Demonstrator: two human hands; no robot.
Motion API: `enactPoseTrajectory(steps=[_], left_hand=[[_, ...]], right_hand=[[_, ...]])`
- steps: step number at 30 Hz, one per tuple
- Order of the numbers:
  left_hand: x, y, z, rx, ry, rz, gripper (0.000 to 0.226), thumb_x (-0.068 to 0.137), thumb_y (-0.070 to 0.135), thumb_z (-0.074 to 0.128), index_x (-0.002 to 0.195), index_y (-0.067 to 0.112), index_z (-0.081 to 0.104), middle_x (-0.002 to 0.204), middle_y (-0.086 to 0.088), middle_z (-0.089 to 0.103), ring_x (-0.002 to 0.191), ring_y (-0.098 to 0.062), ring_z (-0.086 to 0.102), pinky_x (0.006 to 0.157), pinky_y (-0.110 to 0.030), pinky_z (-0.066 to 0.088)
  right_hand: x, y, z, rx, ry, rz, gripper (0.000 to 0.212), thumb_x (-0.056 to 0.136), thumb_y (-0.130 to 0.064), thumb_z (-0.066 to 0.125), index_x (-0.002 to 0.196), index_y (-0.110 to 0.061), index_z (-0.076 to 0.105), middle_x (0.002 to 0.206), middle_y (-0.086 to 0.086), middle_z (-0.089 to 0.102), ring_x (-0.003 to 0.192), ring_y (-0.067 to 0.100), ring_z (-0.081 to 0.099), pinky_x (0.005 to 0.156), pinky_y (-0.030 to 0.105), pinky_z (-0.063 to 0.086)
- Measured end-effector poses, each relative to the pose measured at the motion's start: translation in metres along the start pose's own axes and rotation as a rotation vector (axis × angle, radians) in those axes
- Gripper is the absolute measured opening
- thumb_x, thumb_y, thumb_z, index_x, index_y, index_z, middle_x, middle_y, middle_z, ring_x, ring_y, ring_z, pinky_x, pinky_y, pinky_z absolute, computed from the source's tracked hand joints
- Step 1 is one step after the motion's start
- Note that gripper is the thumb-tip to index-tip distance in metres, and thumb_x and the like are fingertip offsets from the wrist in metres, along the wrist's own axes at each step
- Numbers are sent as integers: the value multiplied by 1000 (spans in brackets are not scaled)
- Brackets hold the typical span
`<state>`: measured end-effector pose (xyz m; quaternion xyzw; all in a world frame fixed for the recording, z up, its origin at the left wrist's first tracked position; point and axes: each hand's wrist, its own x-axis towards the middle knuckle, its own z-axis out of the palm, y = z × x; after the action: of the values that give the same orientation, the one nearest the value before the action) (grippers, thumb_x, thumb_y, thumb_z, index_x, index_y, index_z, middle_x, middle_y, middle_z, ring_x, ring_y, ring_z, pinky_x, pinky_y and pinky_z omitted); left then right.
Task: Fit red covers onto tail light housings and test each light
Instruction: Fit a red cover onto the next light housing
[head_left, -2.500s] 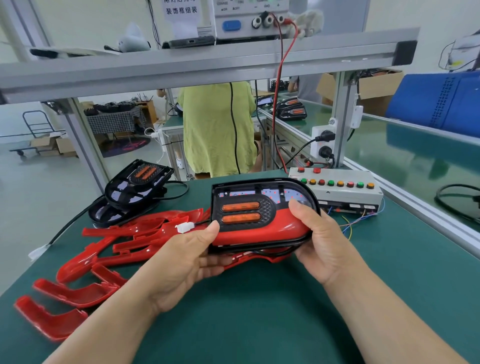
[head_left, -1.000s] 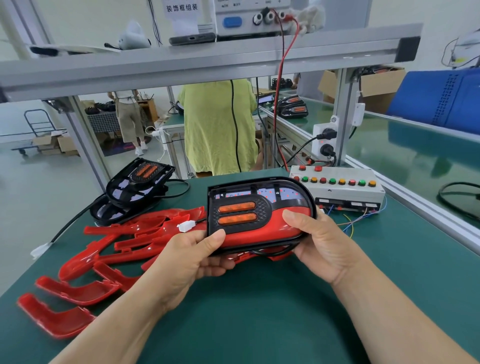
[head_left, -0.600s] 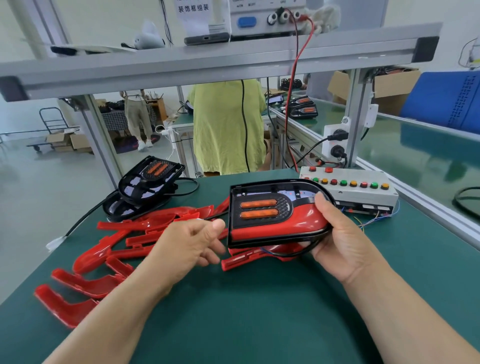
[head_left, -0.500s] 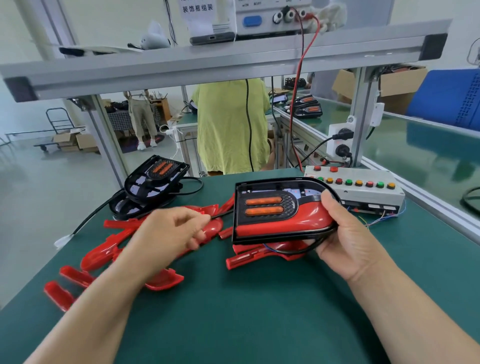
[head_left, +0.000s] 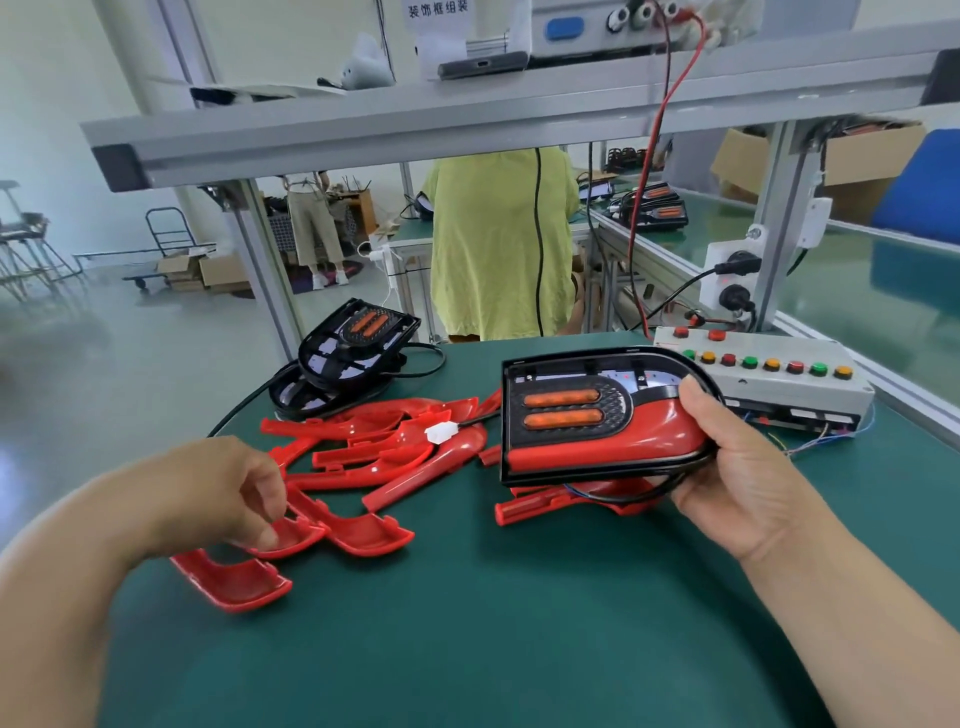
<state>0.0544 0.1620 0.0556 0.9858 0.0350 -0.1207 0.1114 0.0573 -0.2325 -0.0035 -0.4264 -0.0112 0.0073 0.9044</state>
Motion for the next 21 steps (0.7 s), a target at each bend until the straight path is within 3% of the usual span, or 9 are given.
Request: enactPoseTrajectory(steps=[3,6,10,15,18,21], left_hand=[[-8,-16,1,42,-25,-17,22,62,26,87,73,37,72,67,14,70,67,-6,65,66,-25,52],[-15,-34,4,90,-49,-32,35,66,14,74,73,49,69,69,16,68,68,-1,63,61,-15,46],[-21,-49,14,185,-82,-75,39,62,10,55,79,45,62,97,21,61,92,4,58,68,-13,46],[-22,-43,27,145,-40,-15,27,61,23,79,73,42,64,100,14,57,93,-6,58,87,-31,51],[-21,-26,28,129,-5,41,31,56,33,73,73,56,63,95,13,60,88,-6,60,84,-32,52],[-13,-8,31,140,50,112,26,62,32,75,73,54,64,93,15,59,88,-5,59,84,-31,51]], right_hand=[[1,2,-1,-9,7,11,26,79,-32,67,93,-16,82,107,11,76,92,22,75,67,34,61],[1,3,-1,-15,18,21,28,79,-32,68,96,-15,81,110,12,75,95,22,74,68,34,61],[0,4,1,-3,15,21,25,80,-30,67,92,-14,82,107,12,75,93,22,75,66,34,61],[-2,3,2,9,15,22,22,80,-28,65,85,-15,82,102,11,77,88,22,75,63,34,61],[-2,3,1,11,15,20,22,81,-28,65,86,-15,82,104,12,76,89,23,75,64,34,61],[-2,3,1,6,9,20,23,82,-29,65,86,-14,82,104,13,76,88,23,75,64,34,61]])
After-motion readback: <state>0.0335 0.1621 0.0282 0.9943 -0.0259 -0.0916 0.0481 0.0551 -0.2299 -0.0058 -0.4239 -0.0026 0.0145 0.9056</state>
